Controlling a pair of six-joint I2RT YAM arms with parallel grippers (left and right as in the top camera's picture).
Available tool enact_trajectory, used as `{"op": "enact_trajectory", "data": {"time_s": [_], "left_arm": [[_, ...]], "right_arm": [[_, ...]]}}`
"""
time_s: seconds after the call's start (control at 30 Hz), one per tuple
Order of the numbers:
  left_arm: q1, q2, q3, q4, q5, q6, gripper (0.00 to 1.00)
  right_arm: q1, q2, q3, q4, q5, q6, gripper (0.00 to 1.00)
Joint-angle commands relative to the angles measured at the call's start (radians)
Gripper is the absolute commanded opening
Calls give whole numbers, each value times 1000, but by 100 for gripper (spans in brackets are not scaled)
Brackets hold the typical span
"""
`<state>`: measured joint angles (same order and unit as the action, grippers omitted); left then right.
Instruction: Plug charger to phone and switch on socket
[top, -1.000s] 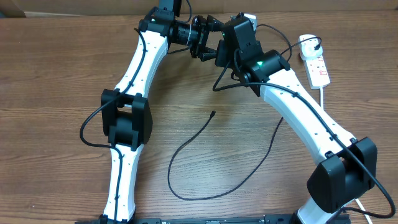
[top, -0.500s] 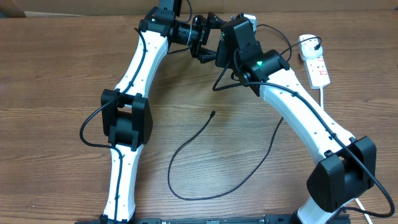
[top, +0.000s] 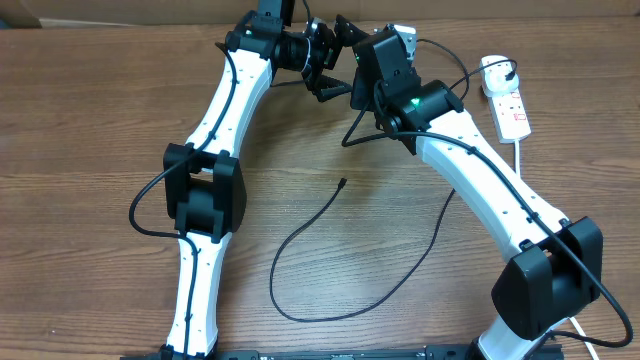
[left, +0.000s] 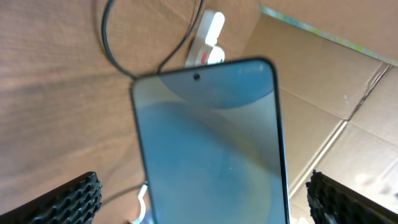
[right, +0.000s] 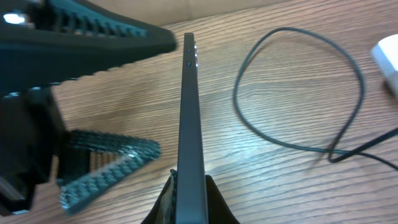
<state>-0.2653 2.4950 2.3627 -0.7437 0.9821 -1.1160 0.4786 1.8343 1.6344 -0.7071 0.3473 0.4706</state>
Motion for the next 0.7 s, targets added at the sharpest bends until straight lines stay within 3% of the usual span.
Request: {"op": "enact_trajectory", "data": {"time_s": [0.0, 0.23, 0.4, 0.67], "left_arm": [[21, -4, 29, 16, -46, 98, 100], [69, -4, 29, 89, 50, 214, 100], [123, -4, 29, 240, 230, 296, 100], [173, -4, 29, 484, 493, 323, 100]], "right_arm": [[-11, -3, 21, 6, 65, 25, 4], [-90, -3, 21, -13, -2, 132, 4], [-186, -3, 21, -12, -235, 204, 4], [-349, -3, 21, -2, -608, 263, 4]]}}
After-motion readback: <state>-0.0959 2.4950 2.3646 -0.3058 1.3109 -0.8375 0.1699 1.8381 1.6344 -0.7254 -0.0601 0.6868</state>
